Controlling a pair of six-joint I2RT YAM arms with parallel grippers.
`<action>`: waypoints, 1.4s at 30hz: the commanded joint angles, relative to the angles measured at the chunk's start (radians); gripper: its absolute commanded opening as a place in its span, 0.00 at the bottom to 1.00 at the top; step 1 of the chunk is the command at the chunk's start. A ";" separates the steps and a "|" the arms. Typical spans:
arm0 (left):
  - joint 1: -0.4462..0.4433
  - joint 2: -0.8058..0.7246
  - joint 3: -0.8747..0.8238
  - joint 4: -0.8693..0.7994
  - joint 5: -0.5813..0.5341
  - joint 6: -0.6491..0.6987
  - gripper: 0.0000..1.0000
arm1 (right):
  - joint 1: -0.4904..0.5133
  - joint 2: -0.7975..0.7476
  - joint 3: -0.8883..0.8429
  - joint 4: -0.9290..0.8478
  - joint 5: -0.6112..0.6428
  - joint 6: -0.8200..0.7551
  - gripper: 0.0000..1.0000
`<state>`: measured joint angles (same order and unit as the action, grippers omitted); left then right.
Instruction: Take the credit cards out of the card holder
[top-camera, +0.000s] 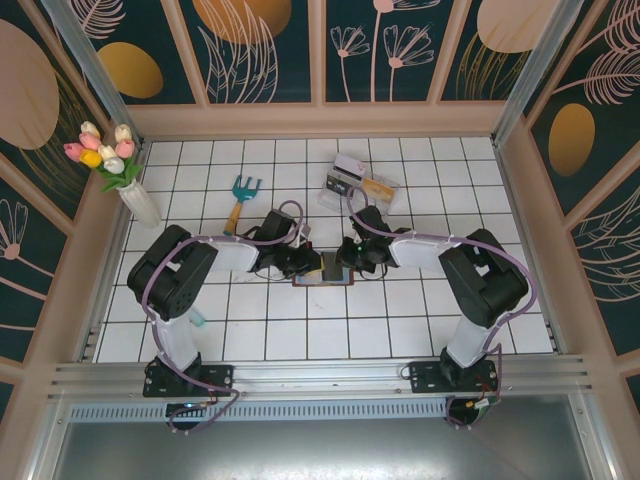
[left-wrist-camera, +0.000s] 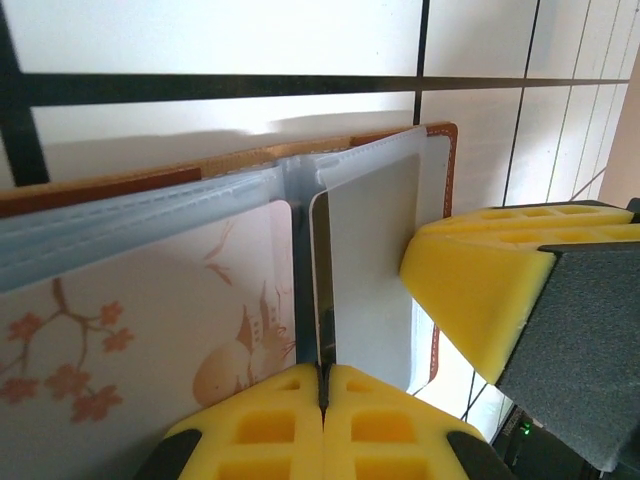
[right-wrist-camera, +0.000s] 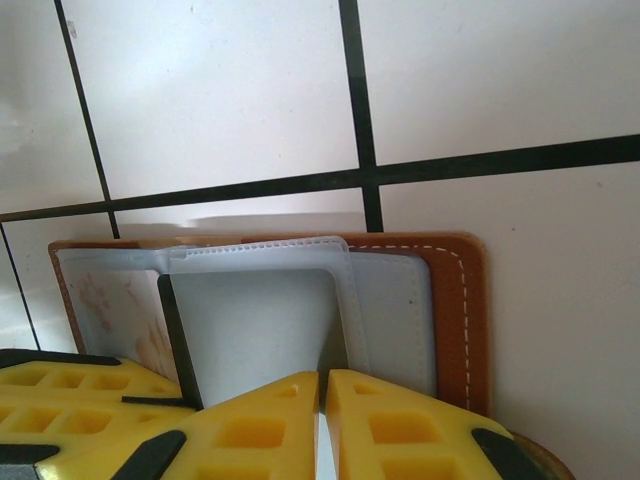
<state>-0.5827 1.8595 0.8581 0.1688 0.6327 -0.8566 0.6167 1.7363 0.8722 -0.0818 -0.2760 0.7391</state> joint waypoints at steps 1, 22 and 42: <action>0.025 -0.038 -0.039 -0.047 0.001 0.028 0.00 | -0.014 0.040 -0.046 -0.072 0.034 -0.003 0.16; 0.082 -0.238 -0.074 -0.199 -0.087 0.144 0.00 | -0.043 -0.144 -0.014 0.125 -0.128 -0.071 0.23; 0.110 -0.496 -0.004 0.069 -0.065 -0.100 0.00 | -0.178 -0.306 -0.173 0.735 -0.431 0.178 0.64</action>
<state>-0.4767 1.4044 0.8307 0.0807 0.5419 -0.8642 0.4545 1.4662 0.7166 0.4896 -0.6380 0.8536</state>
